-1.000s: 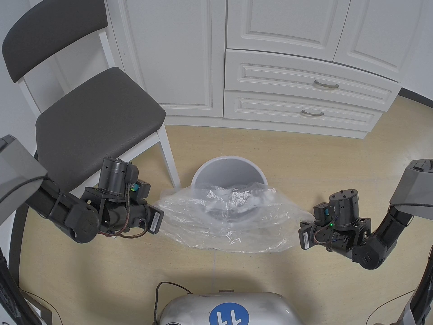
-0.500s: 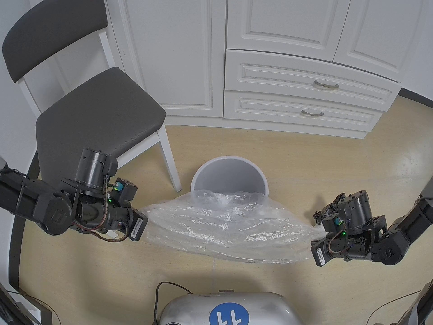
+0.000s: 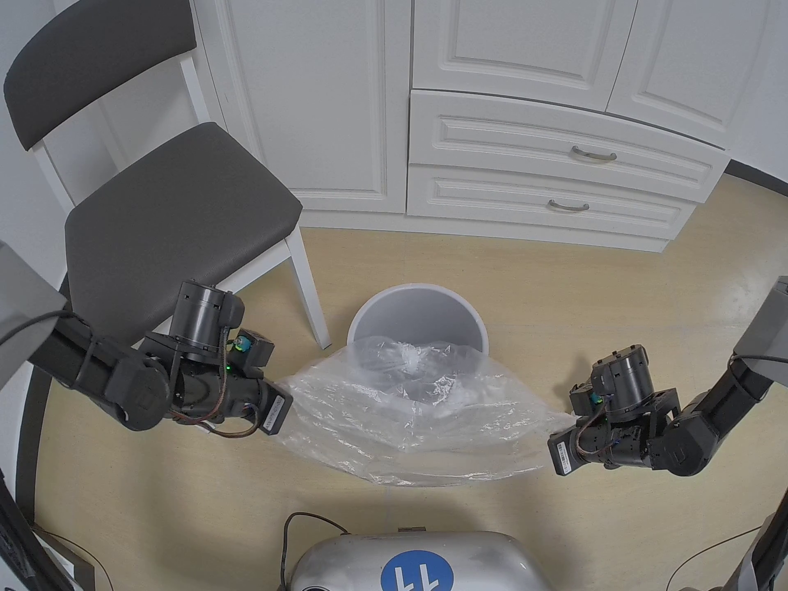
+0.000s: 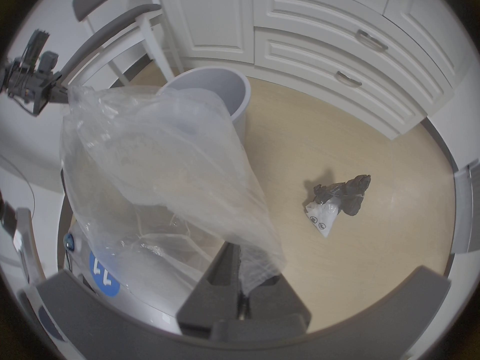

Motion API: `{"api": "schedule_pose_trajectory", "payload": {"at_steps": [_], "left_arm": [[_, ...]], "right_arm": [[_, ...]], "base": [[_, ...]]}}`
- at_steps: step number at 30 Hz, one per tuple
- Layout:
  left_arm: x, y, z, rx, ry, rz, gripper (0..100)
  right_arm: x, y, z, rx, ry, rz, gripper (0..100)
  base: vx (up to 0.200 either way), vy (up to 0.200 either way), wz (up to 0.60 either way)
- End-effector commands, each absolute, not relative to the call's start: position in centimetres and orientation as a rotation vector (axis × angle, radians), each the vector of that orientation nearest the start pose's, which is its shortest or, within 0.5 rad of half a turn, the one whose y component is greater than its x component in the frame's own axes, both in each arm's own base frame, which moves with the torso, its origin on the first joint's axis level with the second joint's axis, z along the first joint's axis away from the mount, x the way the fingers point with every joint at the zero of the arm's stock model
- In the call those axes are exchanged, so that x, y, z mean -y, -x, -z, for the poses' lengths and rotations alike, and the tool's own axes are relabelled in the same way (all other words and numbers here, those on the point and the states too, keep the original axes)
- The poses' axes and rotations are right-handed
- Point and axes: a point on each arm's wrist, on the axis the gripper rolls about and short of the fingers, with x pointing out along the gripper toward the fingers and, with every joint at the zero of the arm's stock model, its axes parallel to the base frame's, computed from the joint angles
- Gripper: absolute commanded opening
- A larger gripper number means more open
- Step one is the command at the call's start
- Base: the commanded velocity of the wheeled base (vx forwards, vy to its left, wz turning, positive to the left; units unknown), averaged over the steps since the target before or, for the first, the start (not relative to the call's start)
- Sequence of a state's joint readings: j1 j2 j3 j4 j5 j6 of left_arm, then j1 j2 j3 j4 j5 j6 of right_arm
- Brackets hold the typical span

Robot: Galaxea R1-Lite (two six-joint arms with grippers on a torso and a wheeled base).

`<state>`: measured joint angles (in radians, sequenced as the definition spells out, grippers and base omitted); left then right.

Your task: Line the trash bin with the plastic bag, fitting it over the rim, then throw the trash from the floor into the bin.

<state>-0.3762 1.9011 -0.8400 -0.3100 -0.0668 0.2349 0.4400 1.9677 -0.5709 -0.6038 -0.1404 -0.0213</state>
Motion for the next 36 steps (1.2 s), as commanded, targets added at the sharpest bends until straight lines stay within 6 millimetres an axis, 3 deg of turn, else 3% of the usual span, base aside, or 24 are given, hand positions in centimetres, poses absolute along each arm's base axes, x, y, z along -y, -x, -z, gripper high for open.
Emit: {"api": "schedule_pose_trajectory", "payload": {"at_steps": [1, 8, 13, 18, 26, 29, 36], "left_arm": [[14.3, -32.2, -5.7, -0.682, -0.269, 0.504, 0], [17.1, -33.6, -5.6, -0.486, -0.085, 0.476, 0], [18.1, -34.3, -6.1, -0.404, -0.022, 0.465, 0], [18.4, -35.1, -5.8, -0.385, 0.007, 0.454, 0], [17.6, -36.6, -4.7, -0.396, -0.004, 0.37, 0], [17.3, -37.5, -3.4, -0.415, -0.006, 0.352, 0], [16.4, -38.2, -3.0, -0.422, -0.008, 0.326, 0]], "right_arm": [[-13.4, -29.1, -2.5, -0.754, 0.147, -0.247, 0], [-13.8, -30.4, -3.0, -0.608, 0.061, -0.201, 0], [-13.6, -30.7, -4.3, -0.536, 0.04, -0.184, 0], [-13.4, -31.3, -4.3, -0.506, 0.024, -0.177, 0], [-13.4, -32.2, -2.2, -0.487, 0.018, -0.166, 0], [-12.5, -33.2, 0.2, -0.541, 0.033, -0.133, 0], [-12.2, -33.8, 3.1, -0.607, 0.049, -0.123, 0]], "base": [[0.0, 0.0, 0.0], [0.0, 0.0, 0.0], [0.0, 0.0, 0.0], [0.0, 0.0, 0.0], [0.0, 0.0, 0.0], [0.0, 0.0, 0.0], [0.0, 0.0, 0.0]]}}
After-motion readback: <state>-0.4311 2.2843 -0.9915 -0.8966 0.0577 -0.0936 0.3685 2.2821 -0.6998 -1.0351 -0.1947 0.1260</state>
